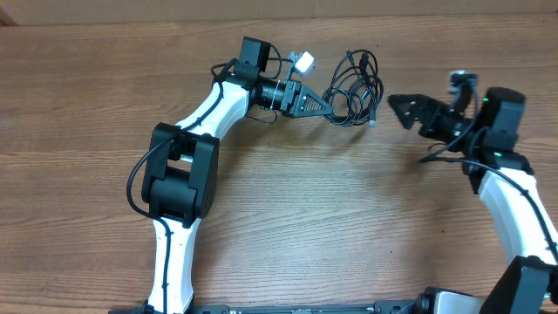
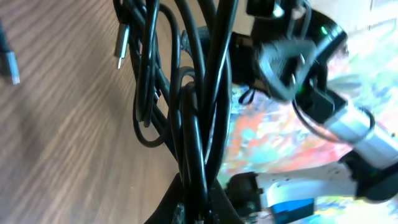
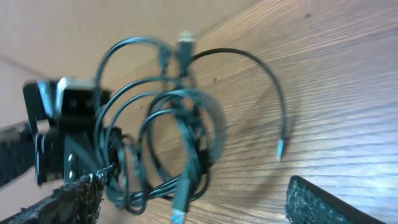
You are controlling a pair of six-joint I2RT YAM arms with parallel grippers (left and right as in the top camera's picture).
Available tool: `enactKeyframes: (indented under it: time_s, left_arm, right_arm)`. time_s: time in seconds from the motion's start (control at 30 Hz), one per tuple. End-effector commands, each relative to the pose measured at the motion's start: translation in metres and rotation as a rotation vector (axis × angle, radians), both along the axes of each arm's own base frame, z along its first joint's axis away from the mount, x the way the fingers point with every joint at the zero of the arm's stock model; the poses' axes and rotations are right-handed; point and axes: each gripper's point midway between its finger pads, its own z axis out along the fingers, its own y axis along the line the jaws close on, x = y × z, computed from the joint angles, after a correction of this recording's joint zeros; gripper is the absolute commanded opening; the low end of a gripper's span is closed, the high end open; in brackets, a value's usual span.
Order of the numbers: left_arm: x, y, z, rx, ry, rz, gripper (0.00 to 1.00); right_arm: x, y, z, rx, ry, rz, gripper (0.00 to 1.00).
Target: Untangle cables
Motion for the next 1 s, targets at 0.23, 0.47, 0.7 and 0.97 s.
enactKeyframes:
  time_s: [0.23, 0.47, 0.7, 0.97]
  left_arm:
    - [-0.017, -0.010, 0.008, -0.184, -0.355, -0.084, 0.04]
    - [-0.032, -0.028, 0.008, -0.240, -0.489, -0.129, 0.04]
    - [-0.034, -0.029, 0.008, -0.243, -0.489, -0.135, 0.04]
    - [-0.029, -0.031, 0.000, -0.185, -0.480, -0.114, 0.04]
  right_arm:
    - [0.002, -0.012, 0.017, 0.022, -0.033, -0.016, 0.91]
    - [0.002, -0.013, 0.017, -0.004, -0.050, -0.007, 0.90]
    - [0.002, -0.012, 0.017, -0.004, -0.049, -0.006, 0.75]
    - [-0.002, -0.011, 0.011, 0.005, -0.013, -0.006, 0.72]
